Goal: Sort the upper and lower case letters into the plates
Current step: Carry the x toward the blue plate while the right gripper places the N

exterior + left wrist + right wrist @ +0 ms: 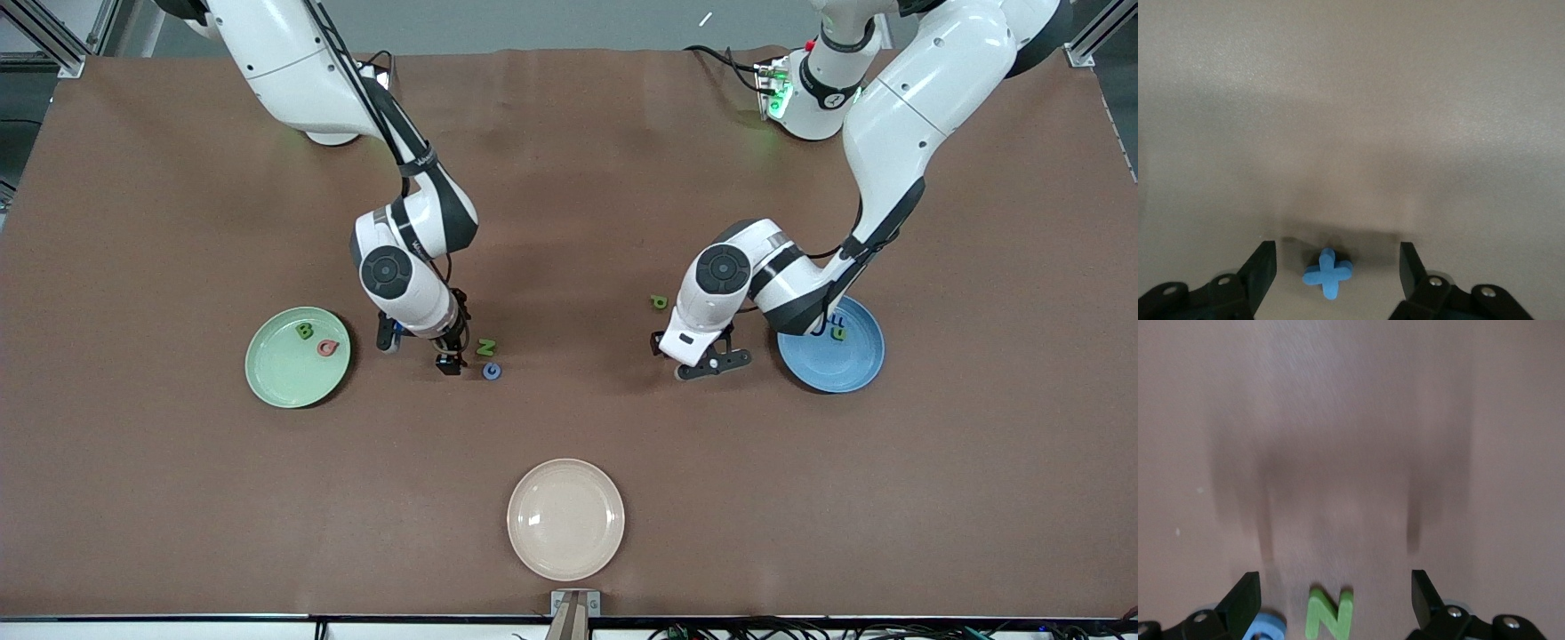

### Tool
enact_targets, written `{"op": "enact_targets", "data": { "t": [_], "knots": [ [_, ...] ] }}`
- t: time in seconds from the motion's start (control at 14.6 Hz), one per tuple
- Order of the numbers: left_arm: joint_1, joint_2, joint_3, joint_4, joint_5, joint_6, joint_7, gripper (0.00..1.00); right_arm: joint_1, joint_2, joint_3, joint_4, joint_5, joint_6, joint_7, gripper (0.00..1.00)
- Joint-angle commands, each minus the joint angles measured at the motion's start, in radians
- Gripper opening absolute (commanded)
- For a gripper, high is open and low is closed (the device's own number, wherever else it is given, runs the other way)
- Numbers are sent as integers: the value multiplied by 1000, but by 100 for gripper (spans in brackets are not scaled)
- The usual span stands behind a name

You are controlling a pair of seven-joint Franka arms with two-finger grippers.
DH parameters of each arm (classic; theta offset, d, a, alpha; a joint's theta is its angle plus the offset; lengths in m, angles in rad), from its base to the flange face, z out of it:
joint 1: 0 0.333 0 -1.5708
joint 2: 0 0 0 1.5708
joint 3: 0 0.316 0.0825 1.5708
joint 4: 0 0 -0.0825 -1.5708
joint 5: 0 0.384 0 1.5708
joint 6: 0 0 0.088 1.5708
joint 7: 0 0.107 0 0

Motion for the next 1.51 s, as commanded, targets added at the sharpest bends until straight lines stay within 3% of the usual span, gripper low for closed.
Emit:
{"op": "enact_targets", "data": {
  "t": [0.0, 0.27, 0.48, 0.62, 0.76, 1.03, 1.24, 1.44],
  "knots": [
    [0, 1, -1, -9, 29, 6, -22, 78, 46, 30, -18, 25, 9, 22, 61, 98],
    [0, -2, -2, -23, 26, 4, -24, 78, 74, 52, -40, 37, -10, 22, 73, 89],
    [1, -2, -2, -33, 25, 4, -24, 78, 74, 66, -40, 54, -20, 22, 73, 73],
    [3, -2, -4, -35, 22, 4, -26, 70, 71, 70, -38, 62, -67, 17, 72, 33],
    [3, -3, -4, -35, 19, 4, -27, 61, 65, 75, -38, 62, -69, 16, 72, 2],
    [3, -5, -4, -35, 17, 4, -27, 35, 33, 61, -51, 63, -90, -1, -2, 0],
    [6, -6, -4, -35, 17, 4, -26, 15, -35, -12, -54, 59, -90, -145, -240, 0],
    [20, -26, -5, -29, 17, 1, -9, 13, -134, -104, -54, 48, -90, -265, -471, 0]
  ]
}}
